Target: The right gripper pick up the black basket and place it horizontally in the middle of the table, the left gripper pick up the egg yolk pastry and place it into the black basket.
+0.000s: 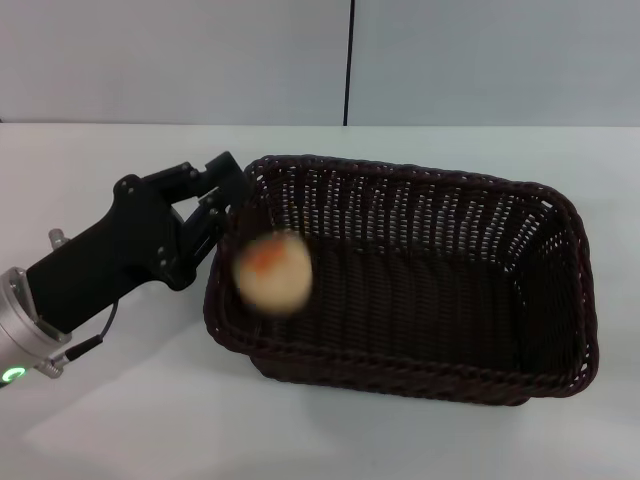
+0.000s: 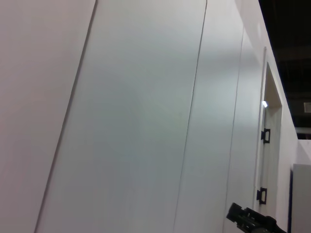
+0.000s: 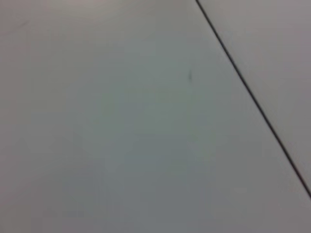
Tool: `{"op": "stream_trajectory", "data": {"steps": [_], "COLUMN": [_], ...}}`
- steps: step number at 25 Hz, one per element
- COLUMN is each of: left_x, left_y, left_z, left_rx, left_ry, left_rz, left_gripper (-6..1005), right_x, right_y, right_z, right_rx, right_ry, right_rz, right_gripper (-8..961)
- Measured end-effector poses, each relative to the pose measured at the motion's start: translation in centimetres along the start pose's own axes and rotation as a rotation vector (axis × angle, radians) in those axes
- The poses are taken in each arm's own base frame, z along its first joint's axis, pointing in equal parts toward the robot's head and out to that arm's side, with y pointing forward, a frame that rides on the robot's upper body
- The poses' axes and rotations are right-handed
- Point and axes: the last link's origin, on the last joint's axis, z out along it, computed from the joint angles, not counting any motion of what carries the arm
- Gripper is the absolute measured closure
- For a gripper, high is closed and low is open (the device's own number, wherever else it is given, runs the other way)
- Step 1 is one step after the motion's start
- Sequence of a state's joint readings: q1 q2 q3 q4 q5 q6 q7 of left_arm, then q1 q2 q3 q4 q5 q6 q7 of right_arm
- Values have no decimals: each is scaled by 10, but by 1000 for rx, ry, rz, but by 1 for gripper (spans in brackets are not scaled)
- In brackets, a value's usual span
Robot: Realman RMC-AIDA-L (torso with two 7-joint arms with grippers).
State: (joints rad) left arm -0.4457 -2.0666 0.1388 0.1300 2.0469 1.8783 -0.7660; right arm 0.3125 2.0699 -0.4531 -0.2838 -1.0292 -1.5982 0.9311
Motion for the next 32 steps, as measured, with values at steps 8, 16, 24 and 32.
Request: {"op": "stream_trajectory", "data": {"steps": [8,16,24,32], "left_x": [3,20,30,29], "left_y": [-2,-11,-11,-8], "left_z": [-5,-56,-106,-115], "left_rx": [35,409,708,748], "left_ry": [22,232,360,360], "left_rz": [18,154,212,214], "left_gripper": [704,451,193,140], "right_x": [-1,-2,-6,-5], "right_y": [0,-1,-3,-3], "right_z": [3,5,3,5], "right_rx": [-2,2,22,26], "right_ry": [-8,-18,-44,-49], "right_rz": [-1,-2,-1,9], "right_gripper": [545,545,545,545]}}
